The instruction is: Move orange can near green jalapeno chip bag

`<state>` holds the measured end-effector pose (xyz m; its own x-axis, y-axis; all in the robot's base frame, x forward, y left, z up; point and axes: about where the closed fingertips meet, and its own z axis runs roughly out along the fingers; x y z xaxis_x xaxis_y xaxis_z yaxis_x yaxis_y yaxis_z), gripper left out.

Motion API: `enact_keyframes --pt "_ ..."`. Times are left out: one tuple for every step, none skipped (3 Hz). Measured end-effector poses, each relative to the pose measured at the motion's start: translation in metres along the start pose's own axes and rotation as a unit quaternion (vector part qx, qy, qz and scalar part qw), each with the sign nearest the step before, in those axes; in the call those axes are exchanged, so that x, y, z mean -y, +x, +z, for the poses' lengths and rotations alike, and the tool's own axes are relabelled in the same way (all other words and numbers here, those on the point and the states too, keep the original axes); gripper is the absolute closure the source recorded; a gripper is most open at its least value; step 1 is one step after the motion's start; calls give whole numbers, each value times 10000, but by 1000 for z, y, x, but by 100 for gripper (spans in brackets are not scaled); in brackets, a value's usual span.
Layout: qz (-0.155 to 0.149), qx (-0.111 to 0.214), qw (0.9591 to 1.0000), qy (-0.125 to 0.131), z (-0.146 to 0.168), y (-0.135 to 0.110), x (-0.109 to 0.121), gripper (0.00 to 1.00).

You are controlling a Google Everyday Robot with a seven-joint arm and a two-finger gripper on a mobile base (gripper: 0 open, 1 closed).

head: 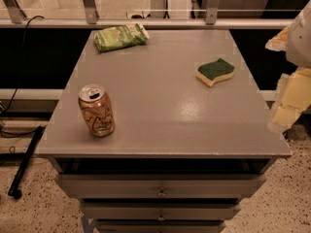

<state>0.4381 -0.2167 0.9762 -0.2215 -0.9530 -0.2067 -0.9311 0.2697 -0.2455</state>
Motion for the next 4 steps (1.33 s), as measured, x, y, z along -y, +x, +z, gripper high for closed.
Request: enact_keyframes --pt "0 0 10000 1 0 0 0 0" --pt "-117 389 9991 -122 9 -25 -7 0" --pt "-492 1362 9884 -453 31 -94 -30 0" --pt "-771 2217 9688 -795 52 -154 -53 0"
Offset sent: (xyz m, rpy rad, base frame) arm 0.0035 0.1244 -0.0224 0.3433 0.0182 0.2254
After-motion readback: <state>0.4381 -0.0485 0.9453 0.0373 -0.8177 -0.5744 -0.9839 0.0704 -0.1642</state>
